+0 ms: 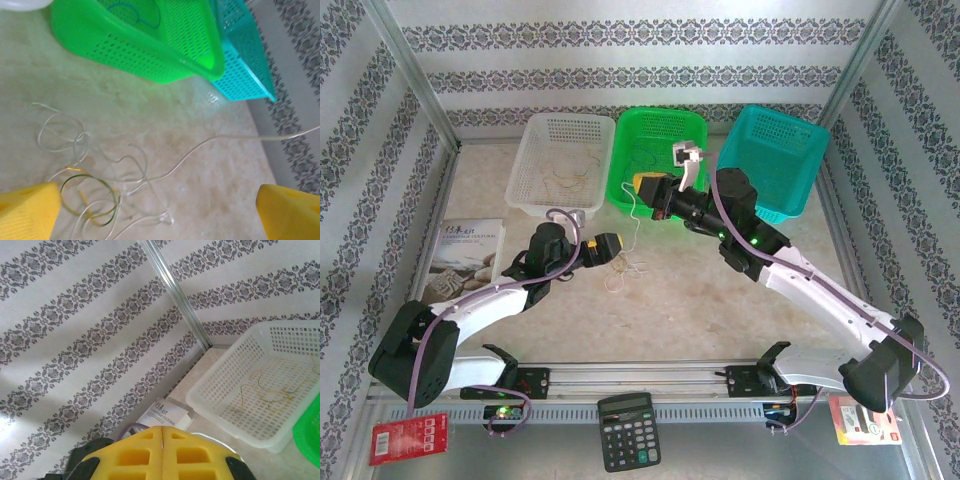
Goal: Untangle the cables
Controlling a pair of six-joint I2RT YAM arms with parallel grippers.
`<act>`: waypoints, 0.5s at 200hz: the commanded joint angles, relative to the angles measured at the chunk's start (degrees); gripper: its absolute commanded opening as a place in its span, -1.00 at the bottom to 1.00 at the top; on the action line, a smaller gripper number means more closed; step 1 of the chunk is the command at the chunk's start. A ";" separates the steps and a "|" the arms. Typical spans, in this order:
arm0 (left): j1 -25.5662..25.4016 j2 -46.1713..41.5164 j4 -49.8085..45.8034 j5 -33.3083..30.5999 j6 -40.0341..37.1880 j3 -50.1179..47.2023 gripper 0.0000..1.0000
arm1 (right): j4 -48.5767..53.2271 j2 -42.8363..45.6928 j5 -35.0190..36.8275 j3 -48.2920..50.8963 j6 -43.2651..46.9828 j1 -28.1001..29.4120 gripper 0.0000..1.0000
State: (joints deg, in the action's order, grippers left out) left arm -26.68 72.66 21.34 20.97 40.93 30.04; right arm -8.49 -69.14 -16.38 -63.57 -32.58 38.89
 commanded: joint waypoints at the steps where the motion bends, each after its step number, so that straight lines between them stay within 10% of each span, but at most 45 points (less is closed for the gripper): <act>1: -1.02 1.06 -5.20 1.44 -7.60 2.66 1.00 | 0.28 0.39 -1.81 -3.28 1.40 1.06 -1.00; 100: -3.73 12.58 -1.19 2.10 -10.43 10.66 1.00 | 0.70 0.24 -2.34 -8.99 0.76 3.98 -1.00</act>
State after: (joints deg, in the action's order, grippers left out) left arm -29.12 82.46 18.04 22.46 32.38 38.20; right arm -7.38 -69.17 -17.63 -69.71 -32.58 41.91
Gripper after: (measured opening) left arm 0.999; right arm 0.056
